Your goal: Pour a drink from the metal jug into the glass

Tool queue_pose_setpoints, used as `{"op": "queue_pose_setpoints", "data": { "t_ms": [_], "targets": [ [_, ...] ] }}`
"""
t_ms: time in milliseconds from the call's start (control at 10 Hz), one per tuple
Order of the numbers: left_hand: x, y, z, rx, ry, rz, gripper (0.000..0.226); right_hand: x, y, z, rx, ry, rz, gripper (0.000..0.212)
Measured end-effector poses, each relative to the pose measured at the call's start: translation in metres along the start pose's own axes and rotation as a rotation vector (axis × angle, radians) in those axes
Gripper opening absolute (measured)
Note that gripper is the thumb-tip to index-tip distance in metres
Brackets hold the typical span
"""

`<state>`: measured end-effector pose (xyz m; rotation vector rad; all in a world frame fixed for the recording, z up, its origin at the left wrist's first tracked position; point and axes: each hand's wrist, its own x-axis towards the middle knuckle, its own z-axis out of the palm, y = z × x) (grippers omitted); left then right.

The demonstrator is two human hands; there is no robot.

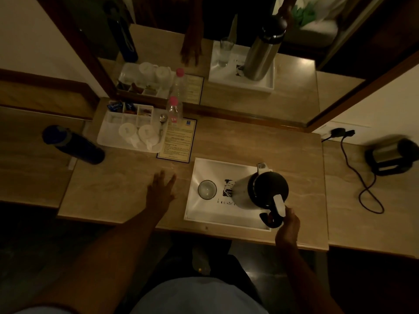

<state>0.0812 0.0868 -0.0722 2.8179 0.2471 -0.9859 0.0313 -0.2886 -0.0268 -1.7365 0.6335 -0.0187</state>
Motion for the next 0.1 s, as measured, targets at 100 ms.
{"op": "queue_pose_setpoints", "data": {
  "t_ms": [100],
  "targets": [
    [-0.0017,0.0001,-0.0019,-0.028,0.004,-0.007,0.081,-0.0001,-0.0182,-0.0079,-0.157,0.122,-0.321,0.037]
  ]
}}
